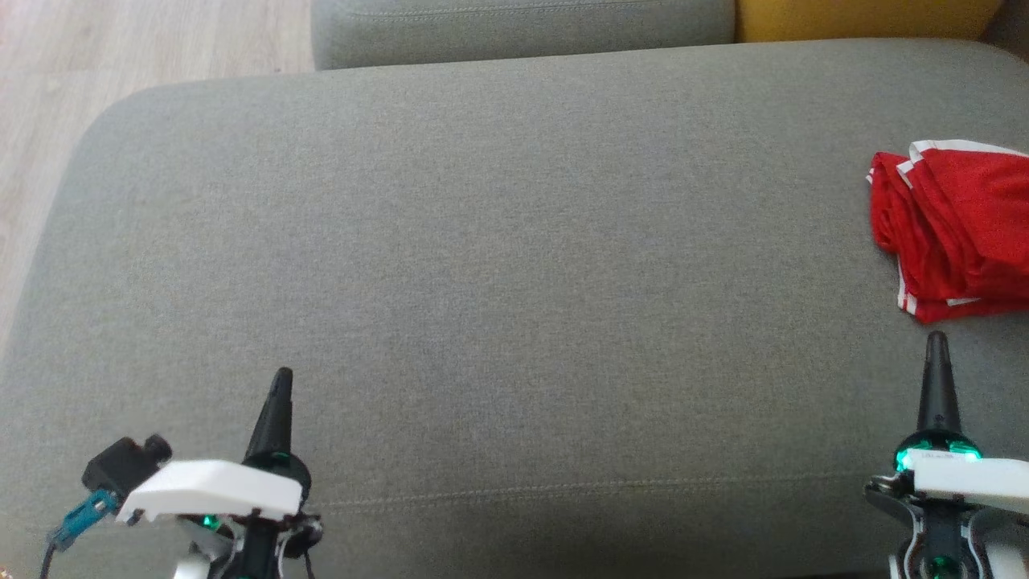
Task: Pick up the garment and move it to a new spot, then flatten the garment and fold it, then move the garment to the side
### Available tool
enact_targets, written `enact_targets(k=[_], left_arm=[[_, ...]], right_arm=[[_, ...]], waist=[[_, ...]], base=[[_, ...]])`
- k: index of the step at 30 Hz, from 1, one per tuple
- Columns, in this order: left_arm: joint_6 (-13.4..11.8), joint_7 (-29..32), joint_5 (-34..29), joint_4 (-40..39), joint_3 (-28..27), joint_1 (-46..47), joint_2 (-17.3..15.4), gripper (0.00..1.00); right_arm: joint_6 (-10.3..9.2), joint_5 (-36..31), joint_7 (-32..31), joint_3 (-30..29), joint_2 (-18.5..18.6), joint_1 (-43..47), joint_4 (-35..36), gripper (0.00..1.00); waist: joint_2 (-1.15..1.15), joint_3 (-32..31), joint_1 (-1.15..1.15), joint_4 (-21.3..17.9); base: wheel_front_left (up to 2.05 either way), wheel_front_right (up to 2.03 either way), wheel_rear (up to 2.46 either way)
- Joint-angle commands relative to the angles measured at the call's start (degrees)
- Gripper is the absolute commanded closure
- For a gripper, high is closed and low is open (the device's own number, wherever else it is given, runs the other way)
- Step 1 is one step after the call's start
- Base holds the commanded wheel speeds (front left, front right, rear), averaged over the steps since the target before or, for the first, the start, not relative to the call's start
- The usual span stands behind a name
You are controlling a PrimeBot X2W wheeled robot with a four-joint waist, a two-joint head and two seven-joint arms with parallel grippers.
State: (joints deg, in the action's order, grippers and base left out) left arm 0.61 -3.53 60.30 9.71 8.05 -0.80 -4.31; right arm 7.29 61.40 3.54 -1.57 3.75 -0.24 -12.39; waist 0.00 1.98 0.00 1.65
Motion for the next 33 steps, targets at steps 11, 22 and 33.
enact_targets(k=[11, 22, 33], left_arm=[[2.11, 1.96, 8.94, -0.09, -4.33, 3.94, -0.70, 1.00], [3.74, 4.00, 17.54, 1.38, -6.93, 4.91, -0.62, 1.00], [5.24, 5.90, 25.42, 2.74, -9.37, 5.81, -0.52, 1.00]], right_arm=[[0.15, 8.66, -2.14, -0.08, 1.03, -3.29, 0.86, 1.00], [0.16, 16.93, -4.17, -0.91, 0.98, -4.12, 0.06, 1.00], [0.18, 24.51, -6.06, -1.71, 0.91, -4.89, -0.68, 1.00]], waist=[[0.00, -0.44, 0.00, -0.40], [0.00, -0.90, 0.00, -0.83], [0.00, -1.33, 0.00, -1.22]], base=[[0.00, 0.00, 0.00], [0.00, 0.00, 0.00], [0.00, 0.00, 0.00]])
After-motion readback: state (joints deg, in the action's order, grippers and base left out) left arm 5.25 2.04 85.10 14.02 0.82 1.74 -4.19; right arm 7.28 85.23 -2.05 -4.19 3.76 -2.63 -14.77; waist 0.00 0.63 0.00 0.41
